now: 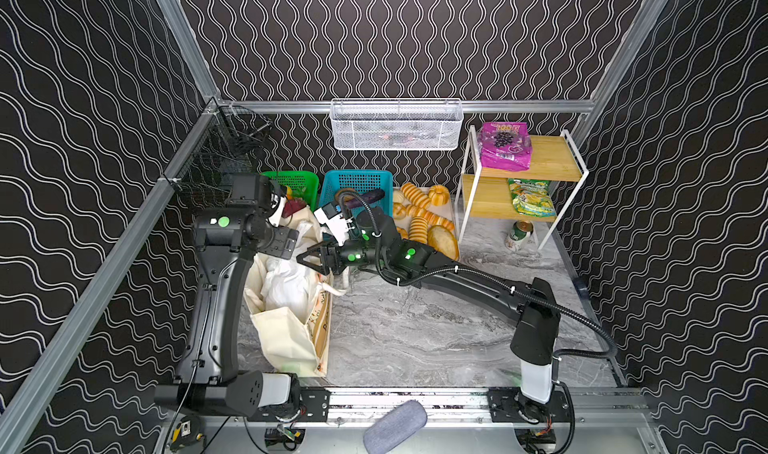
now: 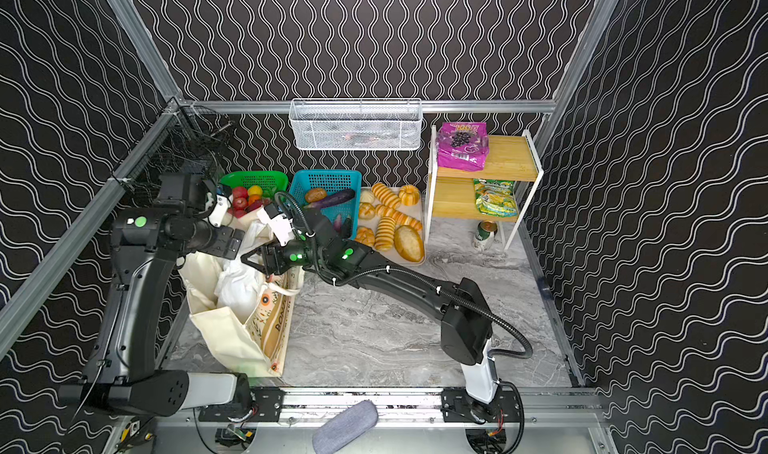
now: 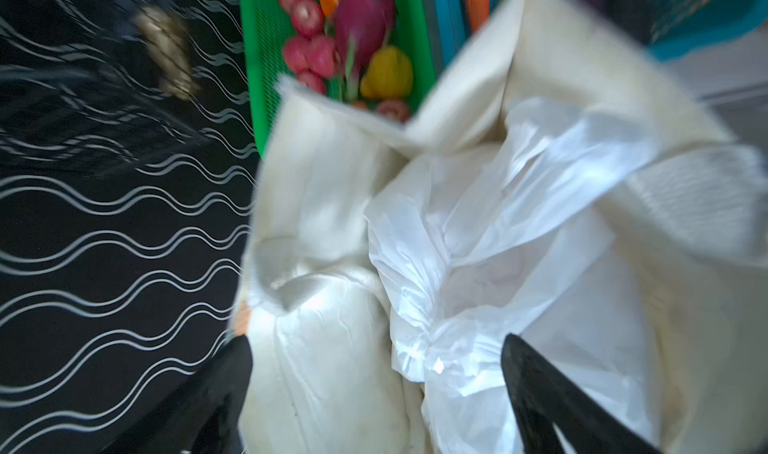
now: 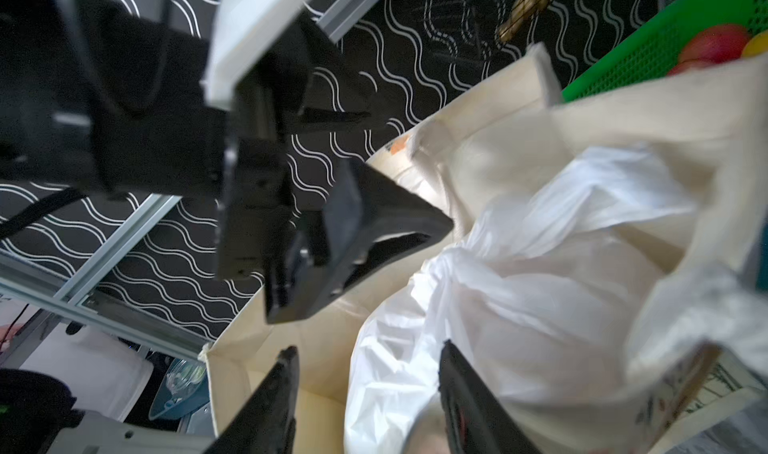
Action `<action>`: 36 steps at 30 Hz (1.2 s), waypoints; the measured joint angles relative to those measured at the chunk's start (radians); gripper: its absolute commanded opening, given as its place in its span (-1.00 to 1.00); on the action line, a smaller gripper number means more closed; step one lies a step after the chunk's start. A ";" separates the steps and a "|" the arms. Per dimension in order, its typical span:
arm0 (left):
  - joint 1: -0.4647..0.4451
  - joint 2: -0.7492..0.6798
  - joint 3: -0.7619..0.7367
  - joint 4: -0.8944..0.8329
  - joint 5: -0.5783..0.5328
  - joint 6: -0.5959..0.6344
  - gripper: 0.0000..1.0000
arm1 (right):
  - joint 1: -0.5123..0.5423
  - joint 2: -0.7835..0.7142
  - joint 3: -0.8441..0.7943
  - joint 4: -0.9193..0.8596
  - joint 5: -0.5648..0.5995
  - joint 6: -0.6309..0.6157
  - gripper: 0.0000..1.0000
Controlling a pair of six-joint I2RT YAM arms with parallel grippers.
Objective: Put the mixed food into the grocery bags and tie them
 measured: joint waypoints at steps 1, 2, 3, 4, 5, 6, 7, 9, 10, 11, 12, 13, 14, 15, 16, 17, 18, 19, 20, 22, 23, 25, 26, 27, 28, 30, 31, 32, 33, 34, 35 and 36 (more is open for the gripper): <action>0.000 -0.017 0.010 0.003 0.014 -0.009 0.96 | -0.003 0.000 0.006 -0.005 0.009 0.000 0.10; 0.000 -0.034 0.020 0.005 0.032 -0.024 0.96 | -0.006 0.000 0.012 -0.017 0.021 0.000 0.11; 0.000 -0.048 0.036 0.006 0.055 -0.033 0.96 | -0.008 0.000 0.019 -0.029 0.034 0.000 0.13; 0.000 -0.059 0.057 0.010 0.072 -0.050 0.95 | -0.008 -0.002 0.022 -0.038 0.049 -0.001 0.16; 0.000 -0.066 0.072 0.021 0.085 -0.058 0.93 | -0.007 -0.006 0.020 -0.049 0.061 -0.005 0.19; 0.000 -0.077 0.083 0.043 0.108 -0.076 0.91 | -0.007 -0.018 0.008 -0.058 0.076 -0.013 0.21; 0.000 -0.089 0.087 0.066 0.136 -0.083 0.90 | -0.008 -0.042 -0.018 -0.067 0.097 -0.028 0.21; 0.000 -0.111 0.087 0.109 0.203 -0.109 0.83 | -0.019 -0.101 -0.065 -0.084 0.114 -0.042 0.24; 0.000 -0.118 0.087 0.132 0.235 -0.128 0.79 | -0.027 -0.137 -0.087 -0.086 0.131 -0.059 0.26; 0.000 -0.121 0.087 0.154 0.267 -0.140 0.75 | -0.034 -0.172 -0.105 -0.086 0.154 -0.074 0.29; 0.000 -0.122 0.082 0.191 0.326 -0.164 0.71 | -0.043 -0.215 -0.130 -0.082 0.180 -0.093 0.35; 0.000 -0.119 0.073 0.229 0.393 -0.190 0.65 | -0.055 -0.269 -0.168 -0.071 0.211 -0.113 0.38; -0.005 -0.113 0.061 0.264 0.455 -0.217 0.62 | -0.064 -0.310 -0.199 -0.061 0.233 -0.125 0.43; -0.016 -0.105 0.049 0.304 0.520 -0.251 0.62 | -0.082 -0.365 -0.248 -0.044 0.266 -0.140 0.47; -0.037 -0.097 0.037 0.343 0.562 -0.283 0.63 | -0.096 -0.406 -0.285 -0.034 0.284 -0.145 0.48; -0.086 -0.085 0.018 0.393 0.592 -0.318 0.64 | -0.124 -0.459 -0.338 -0.021 0.321 -0.158 0.52; -0.151 -0.074 -0.004 0.435 0.607 -0.344 0.64 | -0.156 -0.505 -0.385 -0.012 0.358 -0.161 0.55; -0.209 -0.064 -0.016 0.454 0.610 -0.358 0.65 | -0.187 -0.547 -0.432 -0.004 0.394 -0.160 0.56; -0.286 -0.049 -0.023 0.468 0.606 -0.367 0.66 | -0.226 -0.594 -0.487 0.005 0.436 -0.160 0.56; -0.383 -0.023 -0.024 0.491 0.589 -0.375 0.65 | -0.294 -0.674 -0.587 0.011 0.520 -0.156 0.67; -0.428 -0.003 -0.022 0.499 0.565 -0.388 0.65 | -0.325 -0.711 -0.632 0.010 0.553 -0.155 0.68; -0.509 0.050 -0.006 0.501 0.504 -0.392 0.68 | -0.378 -0.780 -0.710 0.001 0.603 -0.154 0.78; -0.563 0.087 0.003 0.506 0.476 -0.392 0.68 | -0.405 -0.815 -0.745 -0.009 0.628 -0.152 0.82; -0.621 0.125 0.003 0.511 0.448 -0.392 0.68 | -0.435 -0.850 -0.777 -0.015 0.657 -0.146 0.86; -0.661 0.151 -0.003 0.514 0.430 -0.392 0.69 | -0.459 -0.875 -0.806 -0.007 0.679 -0.142 0.89; -0.741 0.195 -0.050 0.547 0.382 -0.415 0.68 | -0.494 -0.924 -0.864 -0.014 0.739 -0.132 0.94; -0.773 0.207 -0.086 0.577 0.362 -0.426 0.68 | -0.504 -0.939 -0.888 -0.015 0.750 -0.132 0.95; -0.807 0.221 -0.128 0.605 0.348 -0.445 0.69 | -0.513 -0.957 -0.917 -0.015 0.768 -0.132 0.98; -0.843 0.240 -0.175 0.632 0.338 -0.463 0.70 | -0.520 -0.973 -0.946 -0.016 0.792 -0.134 0.98; -0.871 0.253 -0.217 0.658 0.332 -0.479 0.70 | -0.527 -0.986 -0.973 -0.013 0.811 -0.145 0.98; -0.898 0.264 -0.280 0.689 0.320 -0.501 0.71 | -0.536 -0.998 -1.004 -0.008 0.833 -0.165 0.98; -0.917 0.264 -0.354 0.727 0.302 -0.524 0.73 | -0.543 -1.006 -1.034 -0.003 0.855 -0.183 0.98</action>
